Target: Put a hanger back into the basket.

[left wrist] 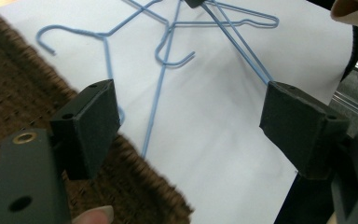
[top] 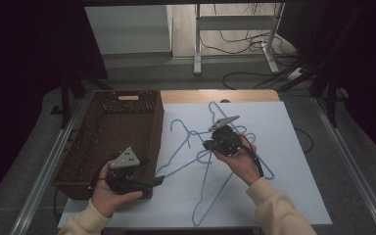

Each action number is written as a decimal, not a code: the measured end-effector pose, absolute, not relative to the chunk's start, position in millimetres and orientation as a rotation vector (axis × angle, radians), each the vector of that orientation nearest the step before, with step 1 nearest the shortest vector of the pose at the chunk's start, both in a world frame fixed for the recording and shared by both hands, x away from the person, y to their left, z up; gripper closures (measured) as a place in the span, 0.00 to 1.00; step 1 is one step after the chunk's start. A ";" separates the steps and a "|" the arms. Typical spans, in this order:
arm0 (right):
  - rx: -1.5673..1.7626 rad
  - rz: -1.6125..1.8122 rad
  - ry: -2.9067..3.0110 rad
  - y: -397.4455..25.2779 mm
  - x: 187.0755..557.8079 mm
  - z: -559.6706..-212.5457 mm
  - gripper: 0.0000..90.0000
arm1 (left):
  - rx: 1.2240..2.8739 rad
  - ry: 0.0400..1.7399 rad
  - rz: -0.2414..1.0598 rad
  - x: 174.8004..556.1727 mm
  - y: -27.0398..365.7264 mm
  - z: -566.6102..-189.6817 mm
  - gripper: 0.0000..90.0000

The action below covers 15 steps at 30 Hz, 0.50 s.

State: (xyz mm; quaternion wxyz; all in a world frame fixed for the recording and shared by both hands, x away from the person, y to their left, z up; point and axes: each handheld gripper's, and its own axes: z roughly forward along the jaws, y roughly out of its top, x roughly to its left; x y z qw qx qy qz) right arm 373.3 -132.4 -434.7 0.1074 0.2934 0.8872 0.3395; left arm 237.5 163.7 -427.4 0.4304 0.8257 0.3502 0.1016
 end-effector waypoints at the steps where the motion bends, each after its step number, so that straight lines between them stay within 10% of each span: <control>1: 0.876 1.006 2.605 -133.7 373.6 -433.7 0.96 | 2.061 0.871 0.252 238.2 162.2 -427.2 0.22; 15: 0.941 1.040 2.551 -134.2 372.6 -428.7 0.96 | 2.086 0.847 0.204 252.8 129.4 -428.7 0.22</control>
